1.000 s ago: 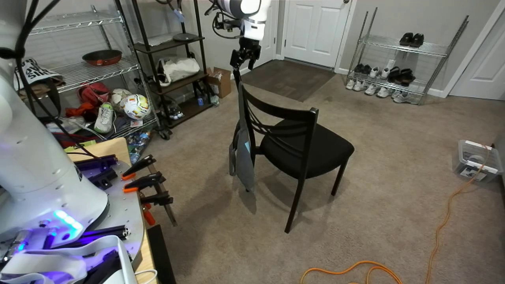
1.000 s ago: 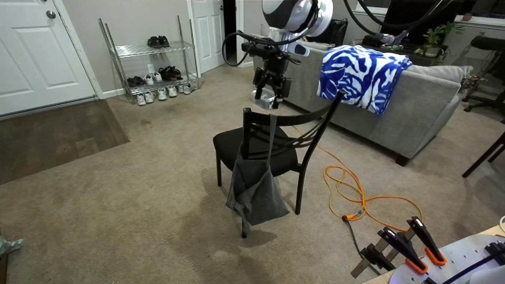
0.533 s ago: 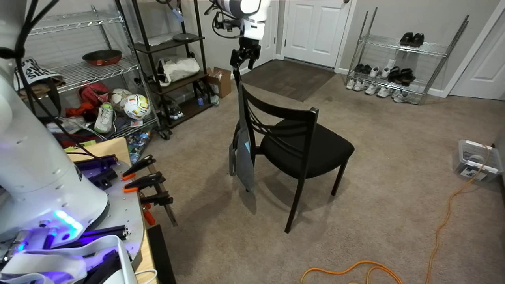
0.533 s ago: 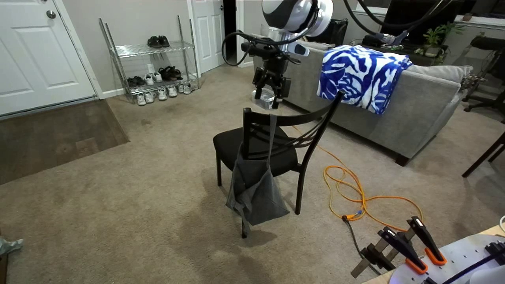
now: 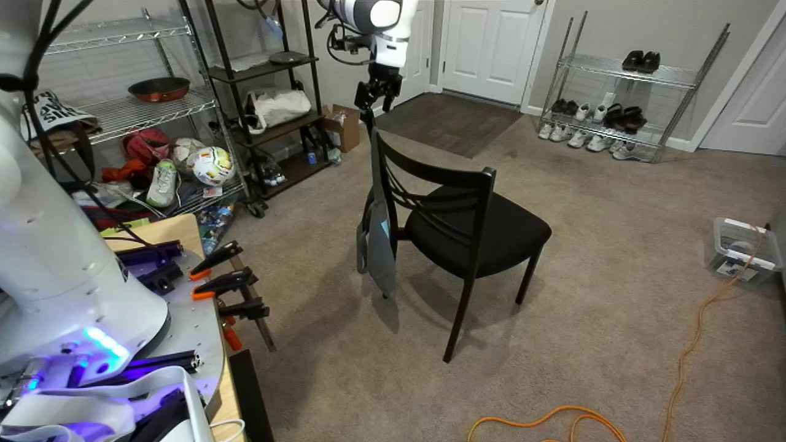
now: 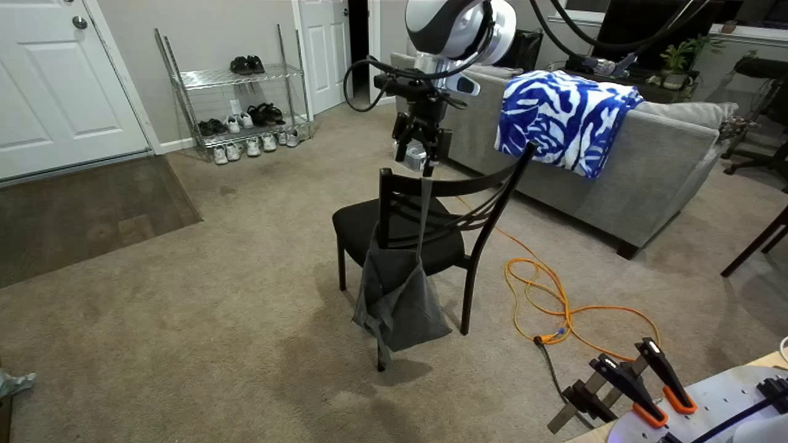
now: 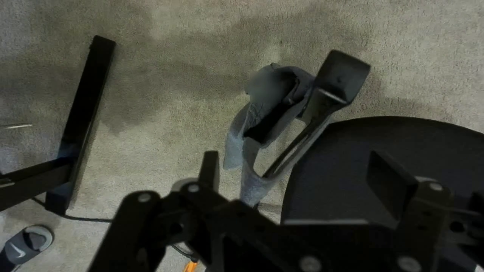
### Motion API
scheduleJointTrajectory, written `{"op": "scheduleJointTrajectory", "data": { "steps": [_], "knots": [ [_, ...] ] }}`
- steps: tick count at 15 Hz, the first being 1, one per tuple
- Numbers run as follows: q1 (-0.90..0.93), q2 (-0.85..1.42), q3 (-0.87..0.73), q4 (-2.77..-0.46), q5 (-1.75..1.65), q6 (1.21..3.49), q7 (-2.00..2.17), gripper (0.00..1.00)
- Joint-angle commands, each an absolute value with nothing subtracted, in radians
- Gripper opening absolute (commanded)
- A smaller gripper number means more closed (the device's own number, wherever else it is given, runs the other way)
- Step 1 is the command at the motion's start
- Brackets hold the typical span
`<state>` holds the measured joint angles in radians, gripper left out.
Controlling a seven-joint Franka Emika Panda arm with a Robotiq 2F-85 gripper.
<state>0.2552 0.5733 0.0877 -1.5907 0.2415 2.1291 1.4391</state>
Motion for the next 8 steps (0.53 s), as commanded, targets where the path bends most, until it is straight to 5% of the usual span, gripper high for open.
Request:
{"op": "scheduleJointTrajectory", "data": {
  "steps": [1, 8],
  "knots": [
    [0.284, 0.529, 0.07, -1.681, 0.237, 2.241, 1.519, 1.0],
    [0.347, 0.463, 0.029, -1.828, 0.188, 2.484, 1.744, 1.0]
  ]
}}
